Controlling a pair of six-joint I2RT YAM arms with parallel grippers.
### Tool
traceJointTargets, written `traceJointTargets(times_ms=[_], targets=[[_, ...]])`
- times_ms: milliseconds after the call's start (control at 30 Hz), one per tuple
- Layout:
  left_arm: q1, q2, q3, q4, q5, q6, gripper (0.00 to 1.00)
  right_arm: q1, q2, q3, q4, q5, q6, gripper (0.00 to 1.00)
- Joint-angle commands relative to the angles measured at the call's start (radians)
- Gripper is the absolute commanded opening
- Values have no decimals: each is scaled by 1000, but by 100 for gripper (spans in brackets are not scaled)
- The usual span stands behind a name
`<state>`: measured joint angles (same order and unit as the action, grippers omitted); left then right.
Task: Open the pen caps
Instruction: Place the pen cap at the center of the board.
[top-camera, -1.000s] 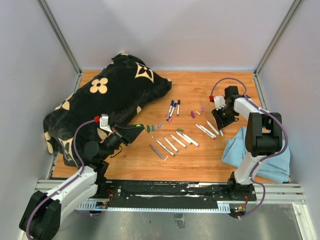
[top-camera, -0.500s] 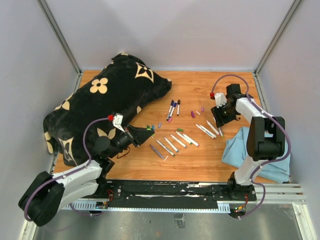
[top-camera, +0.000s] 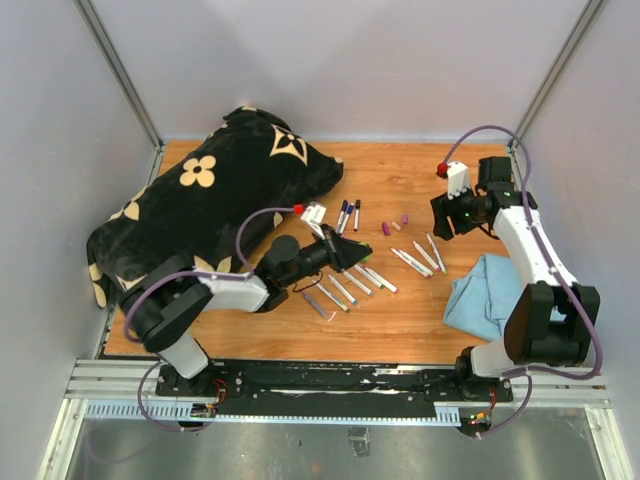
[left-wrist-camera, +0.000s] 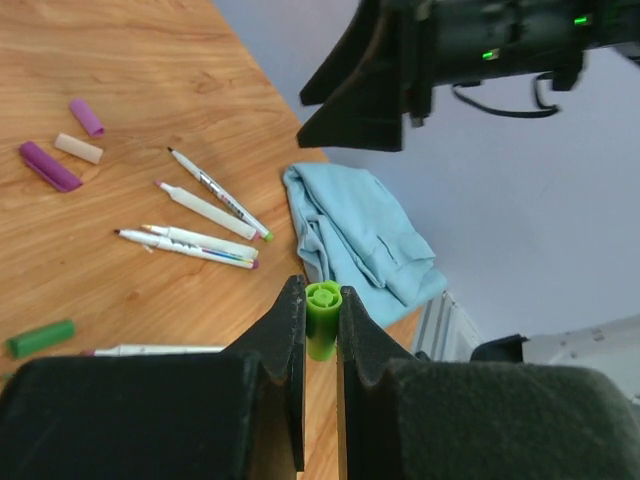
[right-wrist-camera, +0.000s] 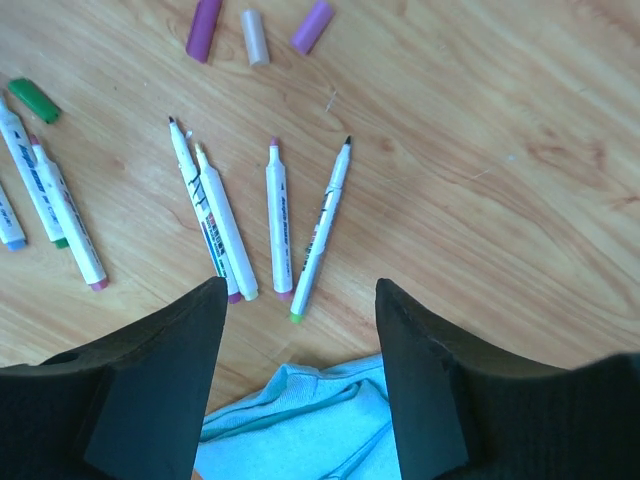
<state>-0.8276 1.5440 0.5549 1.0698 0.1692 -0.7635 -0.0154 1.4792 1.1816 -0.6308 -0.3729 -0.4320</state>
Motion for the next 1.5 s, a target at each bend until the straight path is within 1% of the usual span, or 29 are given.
traceJointTargets(times_ms=[0,67,167,233,367,467,500,633,733,867,1100,1133,1300,1467], targets=[[-63,176,182,-51,-58,14,0,-77,-98,-17,1,-116,64,64],[-87,245,275,-139,-86,17,0,-107,-138,-20,3,-147,77,66],[-102,341,420,-263,-137,23,0,-161,-171,-22,6,-185,95,66],[-102,407,541,-393,-191,28,0,-185,-182,-24,15,-173,112,67],[-103,579,902,-775,-323,54,0,-224,-185,-19,23,-127,158,68],[-104,732,1175,-1002,-372,87,0,-252,-196,-24,29,-135,179,69],[-104,796,1287,-1075,-390,95,0,-258,-202,-27,32,-139,182,69],[-104,946,1554,-1215,-439,130,0,-277,-216,-30,37,-150,192,69],[-102,1023,1690,-1257,-462,148,0,-288,-223,-34,44,-155,196,69],[-102,1086,1778,-1265,-497,154,0,-294,-220,-40,45,-175,196,69],[-99,1135,1798,-1228,-514,150,0,-295,-223,-41,45,-189,198,69],[-98,1140,1800,-1228,-512,149,1,-295,-222,-41,45,-192,199,69],[-95,1153,1803,-1222,-507,151,12,-294,-217,-43,45,-198,199,70],[-94,1162,1801,-1223,-507,151,18,-295,-220,-43,45,-207,200,70]])
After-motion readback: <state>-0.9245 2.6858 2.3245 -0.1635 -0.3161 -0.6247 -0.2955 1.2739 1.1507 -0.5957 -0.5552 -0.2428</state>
